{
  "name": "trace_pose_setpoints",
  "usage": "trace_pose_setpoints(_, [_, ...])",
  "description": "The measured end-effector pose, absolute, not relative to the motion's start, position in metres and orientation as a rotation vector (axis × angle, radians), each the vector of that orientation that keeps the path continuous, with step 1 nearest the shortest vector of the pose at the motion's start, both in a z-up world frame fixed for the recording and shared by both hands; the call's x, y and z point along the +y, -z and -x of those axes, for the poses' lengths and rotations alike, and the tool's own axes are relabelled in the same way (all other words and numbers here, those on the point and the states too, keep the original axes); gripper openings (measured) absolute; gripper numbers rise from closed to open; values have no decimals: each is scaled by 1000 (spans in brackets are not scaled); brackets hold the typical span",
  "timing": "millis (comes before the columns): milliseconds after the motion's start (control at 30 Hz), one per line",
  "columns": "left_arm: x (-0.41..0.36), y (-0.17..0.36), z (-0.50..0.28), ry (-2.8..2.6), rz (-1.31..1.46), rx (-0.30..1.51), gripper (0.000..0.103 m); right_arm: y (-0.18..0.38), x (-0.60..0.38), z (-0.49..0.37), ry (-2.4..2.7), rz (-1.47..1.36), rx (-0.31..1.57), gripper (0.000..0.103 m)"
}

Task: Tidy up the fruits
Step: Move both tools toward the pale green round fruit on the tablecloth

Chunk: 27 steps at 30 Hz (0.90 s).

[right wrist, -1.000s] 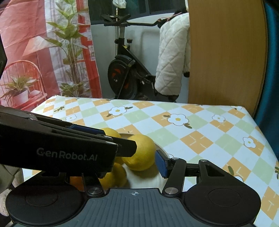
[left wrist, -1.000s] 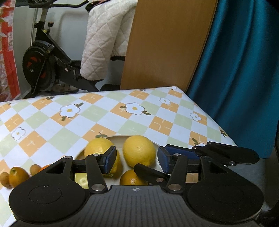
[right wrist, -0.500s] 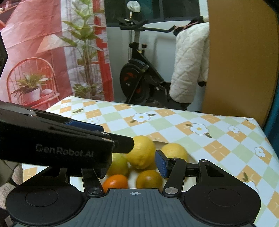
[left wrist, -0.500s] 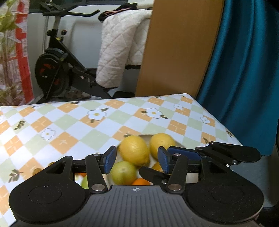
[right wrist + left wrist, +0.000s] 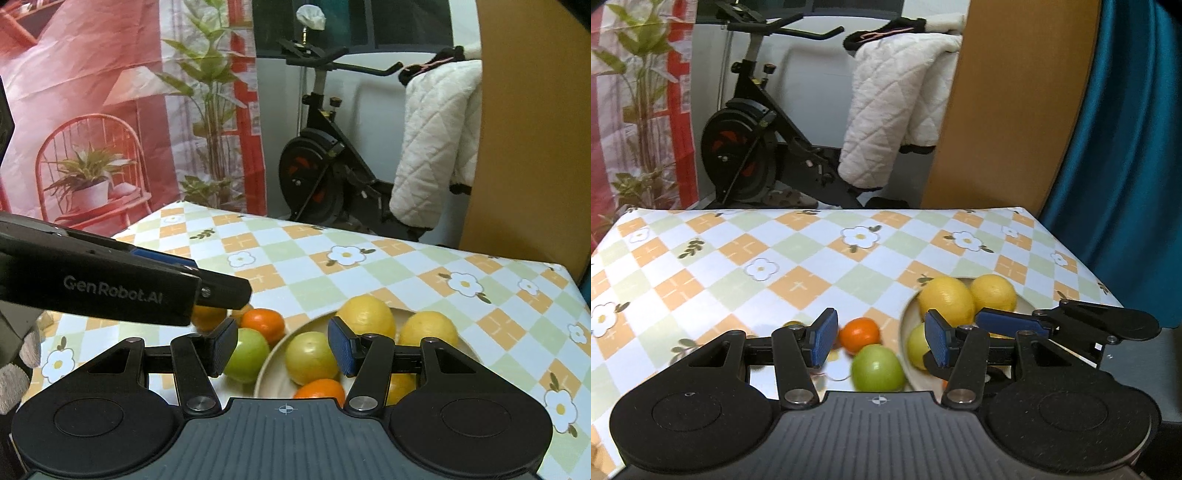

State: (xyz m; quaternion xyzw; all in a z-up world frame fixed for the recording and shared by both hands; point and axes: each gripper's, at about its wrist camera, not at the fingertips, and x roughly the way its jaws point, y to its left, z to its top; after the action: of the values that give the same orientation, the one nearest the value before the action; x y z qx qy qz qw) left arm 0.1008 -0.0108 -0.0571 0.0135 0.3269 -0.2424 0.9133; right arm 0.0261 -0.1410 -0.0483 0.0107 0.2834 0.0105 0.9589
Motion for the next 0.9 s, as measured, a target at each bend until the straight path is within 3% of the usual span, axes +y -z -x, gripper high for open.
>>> trace_pose_setpoints(900, [62,76,-106,416,29,708,54,69,-108,-42,-58,10,639,50])
